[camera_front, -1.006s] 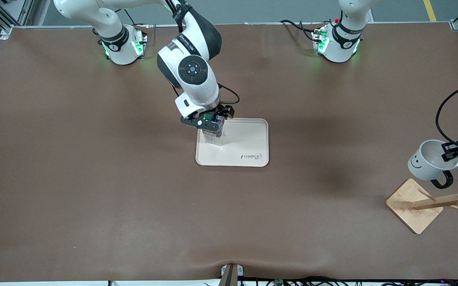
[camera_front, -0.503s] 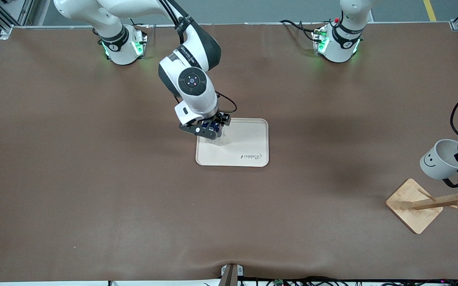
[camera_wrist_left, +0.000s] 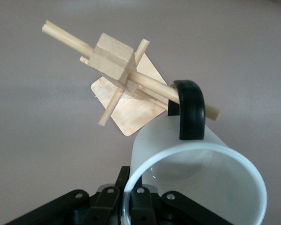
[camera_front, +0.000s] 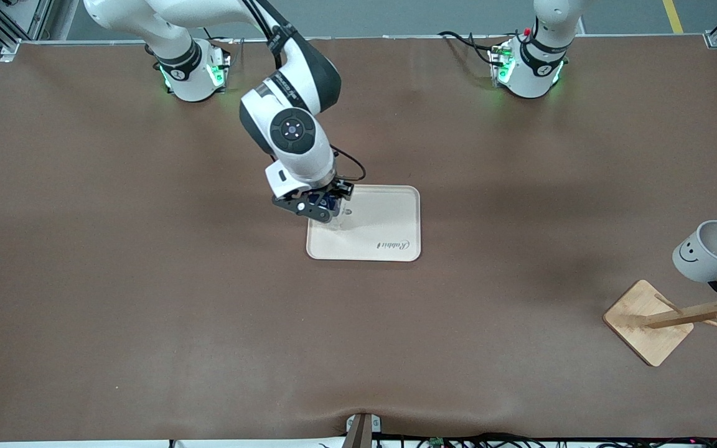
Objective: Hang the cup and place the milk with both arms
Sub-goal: 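Release the mug with the left gripper while the right gripper carries carton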
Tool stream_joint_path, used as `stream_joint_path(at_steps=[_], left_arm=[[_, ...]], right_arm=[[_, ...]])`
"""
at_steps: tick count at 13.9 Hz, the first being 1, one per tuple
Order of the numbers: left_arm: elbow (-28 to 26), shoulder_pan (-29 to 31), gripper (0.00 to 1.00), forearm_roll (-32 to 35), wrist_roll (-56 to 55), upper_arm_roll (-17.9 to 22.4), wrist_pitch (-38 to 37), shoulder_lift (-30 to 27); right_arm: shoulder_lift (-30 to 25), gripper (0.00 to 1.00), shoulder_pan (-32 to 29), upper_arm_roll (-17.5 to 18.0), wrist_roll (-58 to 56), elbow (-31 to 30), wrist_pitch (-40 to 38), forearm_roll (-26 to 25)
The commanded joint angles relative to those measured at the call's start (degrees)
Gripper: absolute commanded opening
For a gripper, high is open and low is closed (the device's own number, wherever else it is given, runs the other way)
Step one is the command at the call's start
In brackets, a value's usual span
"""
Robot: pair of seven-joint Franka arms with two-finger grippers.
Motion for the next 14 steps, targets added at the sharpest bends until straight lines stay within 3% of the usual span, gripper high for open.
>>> stream_joint_path(at_steps=[1,2,3,4,5,6,11,14], left_arm=[[0.42,1.33,0.0,-1.19,1.91,-0.54,1.31,0.93],[0.42,1.42,0.0,-1.19,1.74,-0.54,1.75,1.46],[0.5,1.33,0.23,-1.19,1.74,-0.54,2.11,1.81],[0.51,1.33,0.39,-1.19,1.3,-0.54,2.11,2.16],[0.51,1.33,0.77,-1.19,1.04,-0.54,2.11,2.16],[0.59,1.33,1.0,-1.19,0.95,-0.63,2.11,2.16],[0.51,0.89,1.0,-1.19,-1.85,-2.29,1.41,0.59],[0.15,0.8,1.0,-0.84,-7.73,-5.45,-3.4,-2.13]], right_arm=[[-1.34,0.02,-6.16,0.6,-2.5,6.21,-11.74,0.09],[-1.86,0.02,-8.62,0.6,-6.08,6.93,-14.91,0.09],[-2.91,0.03,-12.04,0.6,-11.17,6.76,-16.77,0.09],[-3.79,0.03,-15.99,0.6,-17.13,6.41,-17.83,0.09],[-4.23,0.03,-19.94,0.6,-23.11,6.41,-18.98,0.09],[-4.41,0.03,-23.99,0.6,-29.52,6.41,-19.86,0.09],[-3.89,0.03,-39.91,0.52,-53.54,2.73,-17.68,-2.18],[-5.37,0.04,-44.32,0.52,-56.65,-2.01,-16.0,-3.42]])
